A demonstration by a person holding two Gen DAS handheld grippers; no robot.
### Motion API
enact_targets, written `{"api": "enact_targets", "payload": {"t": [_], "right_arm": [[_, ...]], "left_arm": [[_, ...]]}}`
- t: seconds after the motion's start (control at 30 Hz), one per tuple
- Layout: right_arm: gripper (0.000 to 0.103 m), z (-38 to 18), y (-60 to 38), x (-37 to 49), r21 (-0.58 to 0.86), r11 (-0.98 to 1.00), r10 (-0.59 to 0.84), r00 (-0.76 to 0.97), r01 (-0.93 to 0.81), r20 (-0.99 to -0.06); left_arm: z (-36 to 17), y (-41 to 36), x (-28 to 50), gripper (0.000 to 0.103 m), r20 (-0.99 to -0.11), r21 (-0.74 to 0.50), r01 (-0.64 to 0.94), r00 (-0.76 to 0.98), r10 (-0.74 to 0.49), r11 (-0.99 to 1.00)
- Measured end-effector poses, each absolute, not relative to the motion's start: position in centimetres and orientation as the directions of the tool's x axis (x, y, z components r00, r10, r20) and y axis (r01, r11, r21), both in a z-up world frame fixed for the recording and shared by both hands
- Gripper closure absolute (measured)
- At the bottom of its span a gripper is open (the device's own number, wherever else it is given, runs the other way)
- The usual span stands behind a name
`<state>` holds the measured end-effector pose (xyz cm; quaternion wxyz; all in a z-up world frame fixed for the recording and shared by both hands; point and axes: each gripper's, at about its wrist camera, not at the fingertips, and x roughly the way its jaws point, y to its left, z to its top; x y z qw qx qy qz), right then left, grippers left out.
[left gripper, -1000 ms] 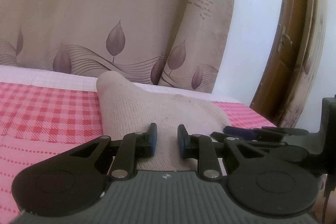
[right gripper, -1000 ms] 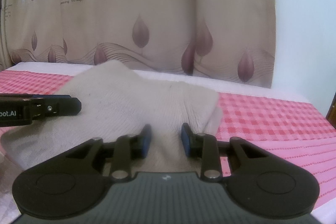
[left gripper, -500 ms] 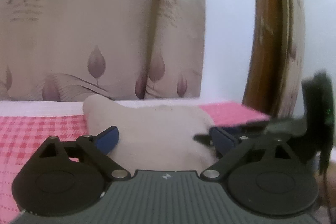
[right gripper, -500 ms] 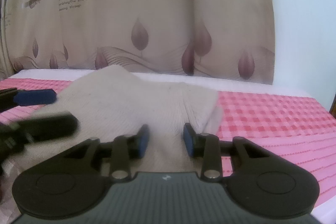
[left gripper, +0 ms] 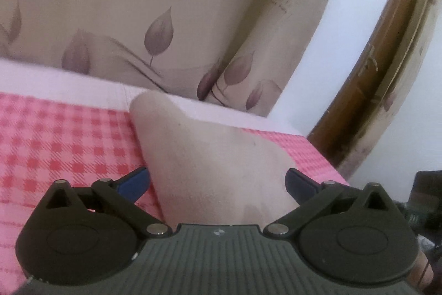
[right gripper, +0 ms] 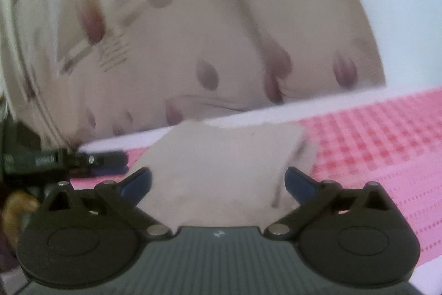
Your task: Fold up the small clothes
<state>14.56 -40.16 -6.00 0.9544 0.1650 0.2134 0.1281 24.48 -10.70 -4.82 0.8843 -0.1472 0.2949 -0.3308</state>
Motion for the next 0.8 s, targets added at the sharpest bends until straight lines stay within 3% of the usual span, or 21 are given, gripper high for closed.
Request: {"api": "enact_targets", "payload": {"t": [0.37, 0.47, 0.57, 0.8], "right_arm": [[0.000, -9.6, -44.7, 19.5, 0.647, 0.751, 0.537, 0.696, -0.136, -0.477], [0.000, -10.6, -45.6, 20.2, 0.721, 0.680, 0.588, 0.687, -0.135, -0.427], [0.000, -10.6, -45.6, 21.1, 0.727, 0.670, 0.606, 0.678, -0.153, -0.416], [0.000, -10.4, -44.4, 23.0, 0.705, 0.689, 0.608, 0.662, -0.166, -0.438]], "left_arm": [[-7.0, -12.4, 27.0, 0.002, -0.469, -0.497, 0.520, 0.513, -0.719, 0.695], [-7.4, -12.2, 27.6, 0.006, -0.473, -0.505, 0.520, 0.500, -0.725, 0.689], [-7.9, -12.2, 28.2, 0.014, -0.500, -0.487, 0.519, 0.493, -0.712, 0.702], [-8.7, -12.6, 28.2, 0.013, -0.502, -0.481, 0.521, 0.496, -0.709, 0.705]]}}
